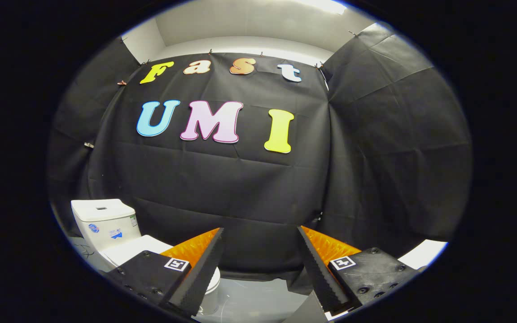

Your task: Open the toilet lid.

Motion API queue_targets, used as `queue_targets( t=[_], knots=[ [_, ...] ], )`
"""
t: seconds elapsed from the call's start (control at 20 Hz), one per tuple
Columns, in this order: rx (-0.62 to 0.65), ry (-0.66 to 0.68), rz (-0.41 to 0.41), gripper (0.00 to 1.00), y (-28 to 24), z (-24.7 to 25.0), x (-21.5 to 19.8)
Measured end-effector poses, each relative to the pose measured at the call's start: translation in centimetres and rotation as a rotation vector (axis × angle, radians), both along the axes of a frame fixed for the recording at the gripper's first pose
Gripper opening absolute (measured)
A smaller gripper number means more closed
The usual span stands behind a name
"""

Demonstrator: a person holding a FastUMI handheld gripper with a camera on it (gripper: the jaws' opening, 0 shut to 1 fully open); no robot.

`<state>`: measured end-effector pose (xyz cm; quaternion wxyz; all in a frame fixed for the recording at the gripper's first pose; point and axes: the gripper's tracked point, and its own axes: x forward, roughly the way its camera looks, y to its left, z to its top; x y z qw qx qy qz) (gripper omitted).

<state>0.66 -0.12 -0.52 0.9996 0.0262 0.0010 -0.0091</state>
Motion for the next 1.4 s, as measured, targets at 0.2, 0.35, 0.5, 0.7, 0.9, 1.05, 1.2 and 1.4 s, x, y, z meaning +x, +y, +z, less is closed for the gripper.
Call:
queue_targets(
  t=[0.2,0.35,0.5,0.7,0.9,1.05,1.2,1.4],
  knots=[
    [0.006,0.026,0.045,0.98,2.3,-0.9,0.2],
    [0.028,0.096,0.127,0.98,5.2,-3.1,0.2],
    [0.058,0.187,0.195,0.98,7.4,-5.8,0.4],
    [0.205,0.363,0.267,0.98,10.8,-10.4,1.2],
    [0.342,0.568,0.275,0.98,13.7,-16.1,1.6],
    [0.506,0.755,0.253,0.99,16.2,-20.8,1.1],
    [0.612,0.912,0.211,0.99,16.9,-25.6,0.1],
    [0.876,1.063,0.078,0.99,15.8,-29.4,1.0]
  ],
)
